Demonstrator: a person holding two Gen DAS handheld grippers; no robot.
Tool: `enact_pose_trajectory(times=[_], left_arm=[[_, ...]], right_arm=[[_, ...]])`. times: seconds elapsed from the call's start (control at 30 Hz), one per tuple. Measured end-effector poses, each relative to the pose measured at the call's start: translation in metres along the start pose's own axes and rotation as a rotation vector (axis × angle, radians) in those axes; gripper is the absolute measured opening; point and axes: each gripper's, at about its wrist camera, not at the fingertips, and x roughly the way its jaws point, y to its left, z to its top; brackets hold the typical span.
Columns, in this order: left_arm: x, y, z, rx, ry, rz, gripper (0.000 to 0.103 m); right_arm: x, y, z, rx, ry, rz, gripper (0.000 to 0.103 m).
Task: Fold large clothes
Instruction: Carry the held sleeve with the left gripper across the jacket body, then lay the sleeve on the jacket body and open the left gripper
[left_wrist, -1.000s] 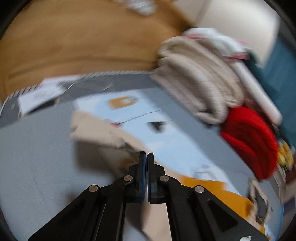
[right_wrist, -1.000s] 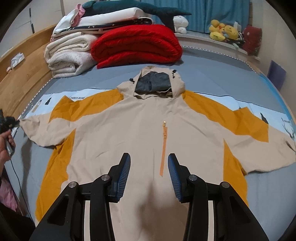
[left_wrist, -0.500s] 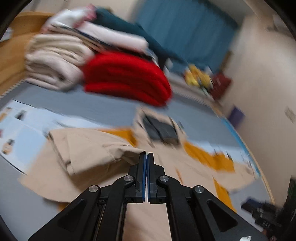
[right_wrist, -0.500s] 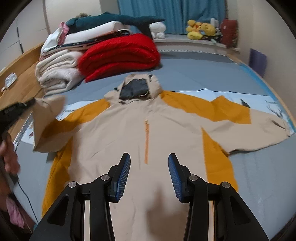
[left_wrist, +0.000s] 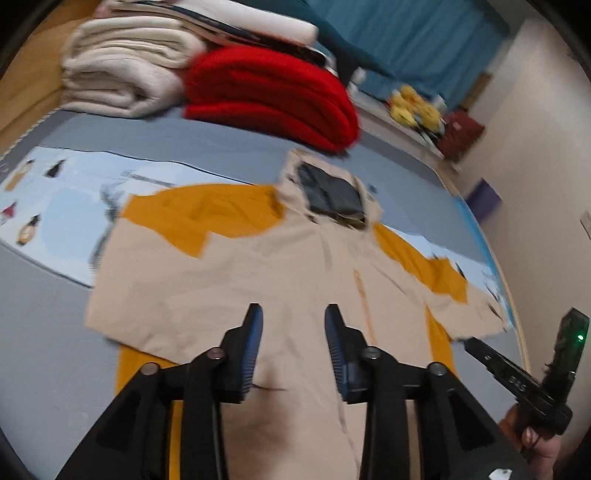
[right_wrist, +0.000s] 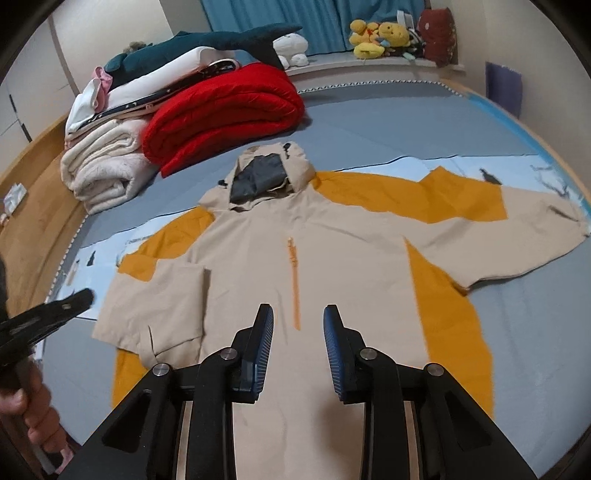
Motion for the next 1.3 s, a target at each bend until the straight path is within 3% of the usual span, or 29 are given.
enact_pose_trajectory(times=[0.17,0.27,0.37,0.47,0.53,0.6,0.73,0.83,0.9,1.03,1.3], left_arm=[[0.062,0.059,-0.003,-0.176,0.170,0.048,0.032],[0.086,0.095,-0.001,-0.292,0.230,0.068,0.032],[0.096,0.116,-0.001,-0.329,0.265,0.122,0.032],[0.104,0.126,-0.003,-0.349,0.296,0.097,0.032],[0.114,0.123,-0.006,-0.341,0.337,0.065,0.030],[0.120,0.116,-0.007,-0.317,0.356,0.043,0.000],[0.110,0.081,0.011,-0.204,0.289,-0.085,0.000],[0.091,0.041,0.025,-0.128,0.248,-0.333,0.000],[0.086,0.018,0.026,-0.073,0.248,-0.426,0.000],[0.093,-0.004,0.021,-0.054,0.280,-0.486,0.000],[0.098,-0.016,0.013,-0.033,0.322,-0.505,0.000]], right_arm=[[0.022,0.019,-0.012,-0.046,0.025,0.043,0.031],[0.034,0.033,-0.017,-0.093,0.041,0.060,0.030],[0.041,0.047,-0.019,-0.148,0.030,0.069,0.030],[0.049,0.062,-0.021,-0.204,0.031,0.110,0.031],[0.056,0.071,-0.023,-0.233,0.051,0.139,0.031],[0.063,0.081,-0.028,-0.267,0.071,0.171,0.037],[0.073,0.104,-0.036,-0.346,0.089,0.230,0.043],[0.078,0.118,-0.042,-0.392,0.107,0.275,0.048],[0.080,0.126,-0.046,-0.415,0.116,0.310,0.053],[0.088,0.130,-0.050,-0.428,0.137,0.330,0.057],[0.103,0.127,-0.044,-0.374,0.155,0.305,0.057]])
